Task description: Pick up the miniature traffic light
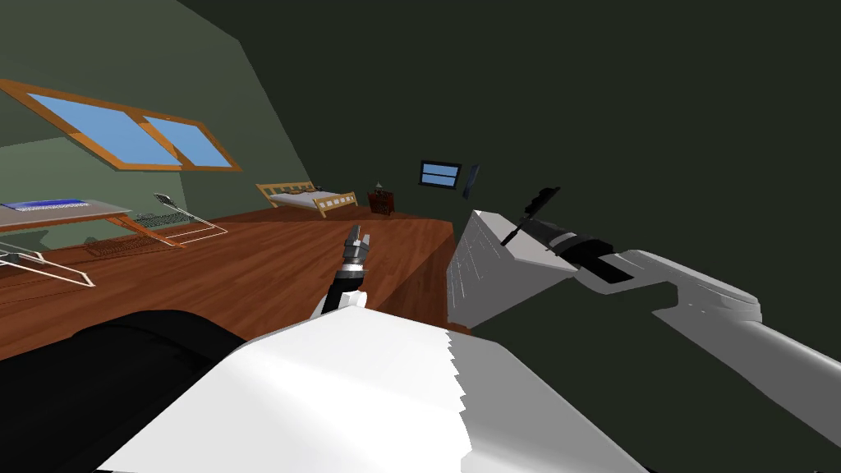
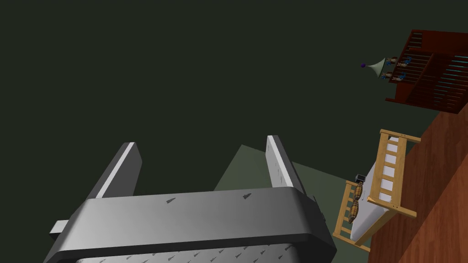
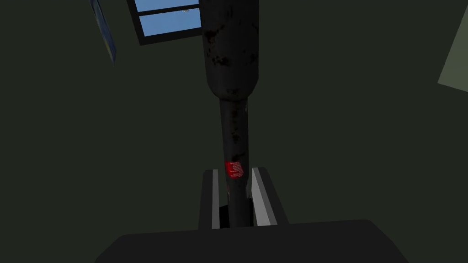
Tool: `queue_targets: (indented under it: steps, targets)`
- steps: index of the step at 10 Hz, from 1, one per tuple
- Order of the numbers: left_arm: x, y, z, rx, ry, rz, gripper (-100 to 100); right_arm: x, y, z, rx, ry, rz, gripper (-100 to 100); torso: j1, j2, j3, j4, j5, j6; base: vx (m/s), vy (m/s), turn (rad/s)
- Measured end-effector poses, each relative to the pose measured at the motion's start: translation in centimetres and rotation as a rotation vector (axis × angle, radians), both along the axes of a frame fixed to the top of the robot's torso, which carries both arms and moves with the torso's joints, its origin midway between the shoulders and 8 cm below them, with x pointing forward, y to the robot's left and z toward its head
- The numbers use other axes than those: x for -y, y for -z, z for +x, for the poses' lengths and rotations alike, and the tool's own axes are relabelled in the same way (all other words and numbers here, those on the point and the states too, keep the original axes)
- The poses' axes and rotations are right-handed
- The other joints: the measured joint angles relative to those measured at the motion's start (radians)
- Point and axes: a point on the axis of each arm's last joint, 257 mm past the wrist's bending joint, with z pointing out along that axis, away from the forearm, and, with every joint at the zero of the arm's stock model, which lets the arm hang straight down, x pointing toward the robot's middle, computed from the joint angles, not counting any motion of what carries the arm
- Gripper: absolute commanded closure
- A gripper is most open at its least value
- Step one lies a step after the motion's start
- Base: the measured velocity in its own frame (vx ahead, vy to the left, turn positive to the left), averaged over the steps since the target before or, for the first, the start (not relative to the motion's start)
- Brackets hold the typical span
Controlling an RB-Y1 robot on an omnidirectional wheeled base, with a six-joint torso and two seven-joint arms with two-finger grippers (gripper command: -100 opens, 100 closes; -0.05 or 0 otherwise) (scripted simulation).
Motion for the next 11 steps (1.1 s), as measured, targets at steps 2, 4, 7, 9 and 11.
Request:
queue_targets:
  steps: [2,4,7,9,11]
  targets:
    - [0.0,0.0,0.0,0.0,0.0,0.0,0,-1.8,0.4,-1.4,0.017,-0.049,0.044,100,0.0,-0.008,-0.005,-0.002,-0.001,-0.001,0.113,0.006,-0.035]
    - [0.0,0.0,0.0,0.0,0.0,0.0,0,-1.9,-0.2,-2.3,0.028,-0.054,0.049,100,-0.001,-0.003,-0.002,-0.002,-0.001,-0.001,-0.001,0.001,0.015]
    - [0.0,0.0,0.0,0.0,0.0,0.0,0,-0.5,1.2,-2.8,0.001,-0.029,0.049,100,-0.006,0.0,-0.004,-0.008,-0.008,0.002,0.036,-0.01,-0.033]
    - [0.0,0.0,0.0,0.0,0.0,0.0,0,-1.6,1.1,-4.3,0.023,-0.068,0.086,100,-0.006,-0.008,-0.009,-0.01,-0.008,0.001,0.11,0.002,-0.042]
    - [0.0,0.0,0.0,0.0,0.0,0.0,0,-1.5,0.7,-5.4,0.035,-0.067,0.087,100,-0.005,-0.003,-0.006,-0.009,-0.008,0.001,-0.003,0.009,0.014]
